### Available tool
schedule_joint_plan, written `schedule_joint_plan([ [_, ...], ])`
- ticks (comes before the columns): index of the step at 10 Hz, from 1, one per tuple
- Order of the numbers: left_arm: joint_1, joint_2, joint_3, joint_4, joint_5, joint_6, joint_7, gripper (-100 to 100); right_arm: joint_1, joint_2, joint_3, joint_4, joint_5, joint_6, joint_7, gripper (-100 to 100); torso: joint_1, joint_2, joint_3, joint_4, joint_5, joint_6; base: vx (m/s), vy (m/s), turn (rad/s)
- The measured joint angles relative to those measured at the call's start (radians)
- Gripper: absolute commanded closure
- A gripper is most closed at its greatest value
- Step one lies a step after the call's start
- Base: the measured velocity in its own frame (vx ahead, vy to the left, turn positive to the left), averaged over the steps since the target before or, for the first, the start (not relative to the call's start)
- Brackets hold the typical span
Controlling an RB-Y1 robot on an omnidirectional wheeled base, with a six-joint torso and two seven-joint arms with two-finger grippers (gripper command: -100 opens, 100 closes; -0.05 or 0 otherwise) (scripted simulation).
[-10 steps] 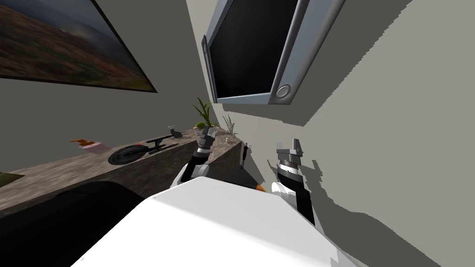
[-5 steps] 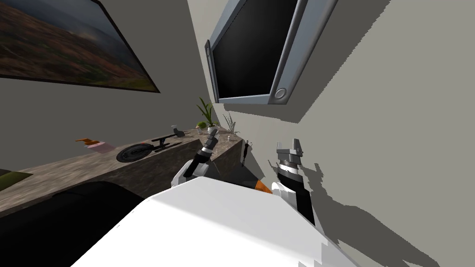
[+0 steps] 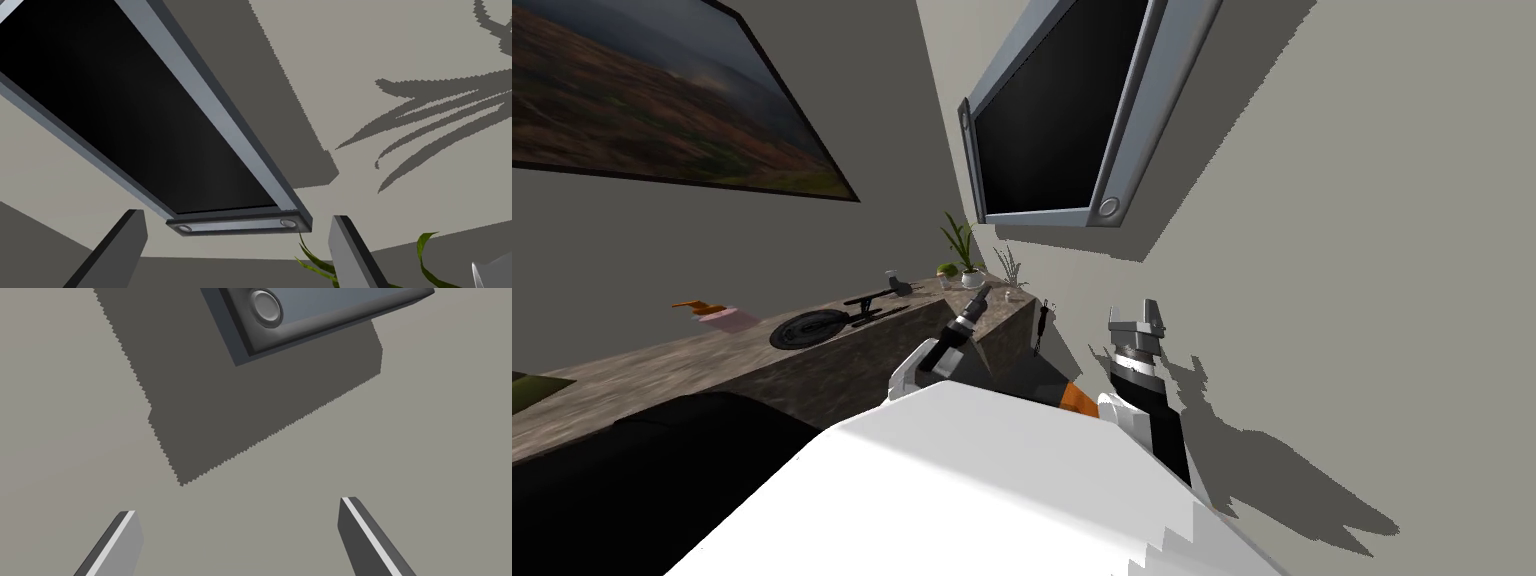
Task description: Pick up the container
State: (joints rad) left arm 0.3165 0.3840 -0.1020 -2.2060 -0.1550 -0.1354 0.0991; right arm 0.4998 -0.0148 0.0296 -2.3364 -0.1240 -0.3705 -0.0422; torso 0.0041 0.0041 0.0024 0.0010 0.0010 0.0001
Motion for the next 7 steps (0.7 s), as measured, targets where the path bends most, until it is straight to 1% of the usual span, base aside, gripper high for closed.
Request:
schedule_joint_plan([
  [2,-0.024,0.062,-0.019,0.034,-0.024,0.057,0.006,-100,0.000,0.000,0.000,0.000,0.000,0.000,0.000,0,0.001,0.000,0.000,0.000,0.000,0.000,-0.060,0.045,-0.083],
  [3,-0.035,0.077,-0.024,0.053,-0.030,0.070,0.006,-100,0.000,0.000,0.000,0.000,0.000,0.000,0.000,0,-0.001,-0.001,-0.001,0.000,0.000,0.000,-0.027,0.019,-0.076],
  [4,-0.036,0.098,-0.032,0.062,-0.039,0.084,0.005,-100,0.000,0.000,0.000,0.000,0.000,0.000,0.000,0,-0.002,-0.002,-0.001,0.000,0.000,0.000,-0.028,0.033,-0.151],
  [5,-0.048,0.132,-0.036,0.095,-0.045,0.095,0.009,-100,0.000,0.000,0.000,0.000,0.000,0.000,0.000,0,-0.001,-0.003,-0.002,-0.001,0.000,0.000,-0.031,0.044,-0.136],
  [6,-0.072,0.152,-0.055,0.127,-0.060,0.120,0.007,-100,0.000,0.000,0.000,0.000,0.000,0.000,0.000,0,-0.001,-0.003,-0.002,-0.001,0.000,0.000,-0.017,0.031,-0.043],
  [7,-0.078,0.167,-0.060,0.139,-0.065,0.136,0.006,-100,0.000,0.000,0.000,0.000,0.000,0.000,0.000,0,-0.001,-0.004,-0.002,-0.001,0.000,-0.001,-0.004,0.019,-0.104],
])
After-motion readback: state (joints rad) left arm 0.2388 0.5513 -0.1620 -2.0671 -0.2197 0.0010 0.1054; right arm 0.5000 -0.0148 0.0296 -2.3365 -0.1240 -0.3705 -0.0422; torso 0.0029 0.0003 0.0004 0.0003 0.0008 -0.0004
